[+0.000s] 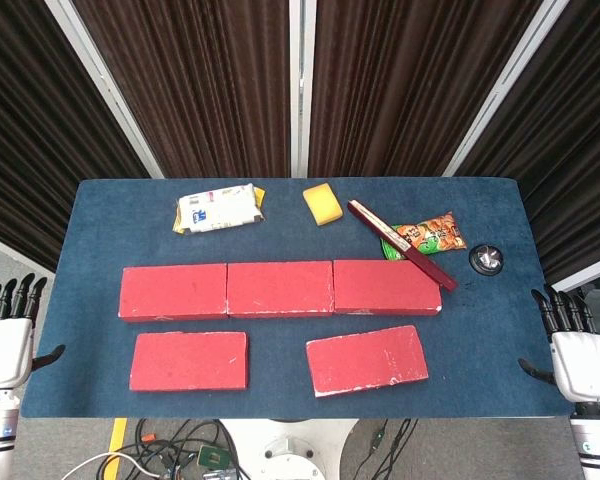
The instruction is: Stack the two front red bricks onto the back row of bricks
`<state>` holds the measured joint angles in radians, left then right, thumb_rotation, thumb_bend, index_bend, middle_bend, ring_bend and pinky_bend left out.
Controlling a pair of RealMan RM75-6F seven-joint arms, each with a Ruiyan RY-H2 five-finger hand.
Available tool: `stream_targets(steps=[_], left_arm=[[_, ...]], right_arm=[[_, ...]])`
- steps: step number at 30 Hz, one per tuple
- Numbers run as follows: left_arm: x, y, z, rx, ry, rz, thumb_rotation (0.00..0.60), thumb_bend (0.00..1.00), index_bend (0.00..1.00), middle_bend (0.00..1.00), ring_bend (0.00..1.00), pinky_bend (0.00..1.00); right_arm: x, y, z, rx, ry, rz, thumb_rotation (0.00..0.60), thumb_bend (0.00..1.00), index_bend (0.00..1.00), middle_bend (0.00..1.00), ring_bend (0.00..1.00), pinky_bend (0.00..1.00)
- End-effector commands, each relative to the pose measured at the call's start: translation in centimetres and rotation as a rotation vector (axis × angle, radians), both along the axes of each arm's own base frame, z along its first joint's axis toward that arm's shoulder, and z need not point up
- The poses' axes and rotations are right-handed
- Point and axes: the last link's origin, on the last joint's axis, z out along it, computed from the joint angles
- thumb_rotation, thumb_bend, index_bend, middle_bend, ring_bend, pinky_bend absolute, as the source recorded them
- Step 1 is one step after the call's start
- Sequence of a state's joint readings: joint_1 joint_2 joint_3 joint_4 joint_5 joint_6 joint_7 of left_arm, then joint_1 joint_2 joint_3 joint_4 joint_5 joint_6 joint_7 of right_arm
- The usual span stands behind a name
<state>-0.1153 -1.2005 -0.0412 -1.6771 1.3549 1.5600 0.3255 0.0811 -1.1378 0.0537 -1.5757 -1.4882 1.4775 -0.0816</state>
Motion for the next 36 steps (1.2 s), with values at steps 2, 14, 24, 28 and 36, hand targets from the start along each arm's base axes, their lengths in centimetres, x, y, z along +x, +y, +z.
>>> stream_targets(steps=[2,14,24,28,36], left_arm=[[0.2,0.0,-0.4,-0.019,-0.03,-0.014,0.6,0.0,0.07,0.01,0.0,0.0],[0.5,0.2,-0.7,-0.077,-0.089,-0.032,0.6,0.0,0.07,0.01,0.0,0.0],[0.2,0.2,-1.0,-0.104,-0.133,-0.031,0.6,0.0,0.07,0.01,0.0,0.0],[0.2,0.4,-1.1,-0.11,-0.141,-0.03,0.6,0.0,0.07,0.01,0.0,0.0],[-0.2,0.4,-1.1,-0.117,-0.145,-0.022,0.6,0.0,0.07,0.01,0.0,0.0]], right_arm=[[0.2,-0.3,-0.2,0.02,-0.004,0.0,0.6,0.0,0.0,0.0,0.0,0.0],[5.1,-1.4,-4.7,0.287,0.03,0.128,0.6,0.0,0.0,0.0,0.0,0.0],[9.3,-2.2,-9.2,0.515,0.081,0.227,0.6,0.0,0.0,0.0,0.0,0.0],[10.5,-2.4,-11.5,0.584,0.059,0.253,0.6,0.0,0.0,0.0,0.0,0.0],[11.9,-2.6,-15.1,0.655,0.054,0.264,0.6,0.0,0.0,0.0,0.0,0.0]])
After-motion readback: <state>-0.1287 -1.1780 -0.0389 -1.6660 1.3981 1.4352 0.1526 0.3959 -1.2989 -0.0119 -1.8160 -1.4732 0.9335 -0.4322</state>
